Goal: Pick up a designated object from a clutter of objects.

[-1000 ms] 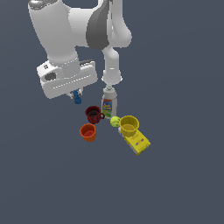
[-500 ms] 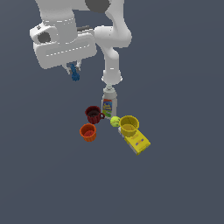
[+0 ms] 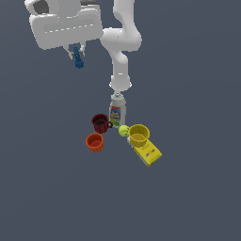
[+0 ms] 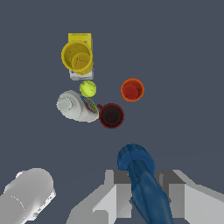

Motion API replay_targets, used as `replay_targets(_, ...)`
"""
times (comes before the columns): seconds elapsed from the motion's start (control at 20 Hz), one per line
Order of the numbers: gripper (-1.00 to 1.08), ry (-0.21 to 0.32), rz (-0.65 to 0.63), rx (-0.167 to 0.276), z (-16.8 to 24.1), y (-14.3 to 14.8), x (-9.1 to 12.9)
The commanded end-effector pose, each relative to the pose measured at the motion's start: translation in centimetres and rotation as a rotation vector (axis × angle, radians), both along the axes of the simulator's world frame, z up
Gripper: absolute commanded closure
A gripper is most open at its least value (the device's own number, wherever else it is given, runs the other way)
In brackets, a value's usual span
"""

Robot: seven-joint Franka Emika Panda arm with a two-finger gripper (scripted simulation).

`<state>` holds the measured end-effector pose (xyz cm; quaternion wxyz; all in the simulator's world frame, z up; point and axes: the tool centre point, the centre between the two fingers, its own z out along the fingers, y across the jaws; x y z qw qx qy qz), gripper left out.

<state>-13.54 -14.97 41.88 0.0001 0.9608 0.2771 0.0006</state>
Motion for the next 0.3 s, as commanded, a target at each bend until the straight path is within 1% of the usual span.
replay_targets(0.0,1.08,0.001,0.000,0.000,0.80,0.00,-0.47)
replay_targets(0.25,1.08,0.001,0.000,0.000,1.38,-0.01,-0.78)
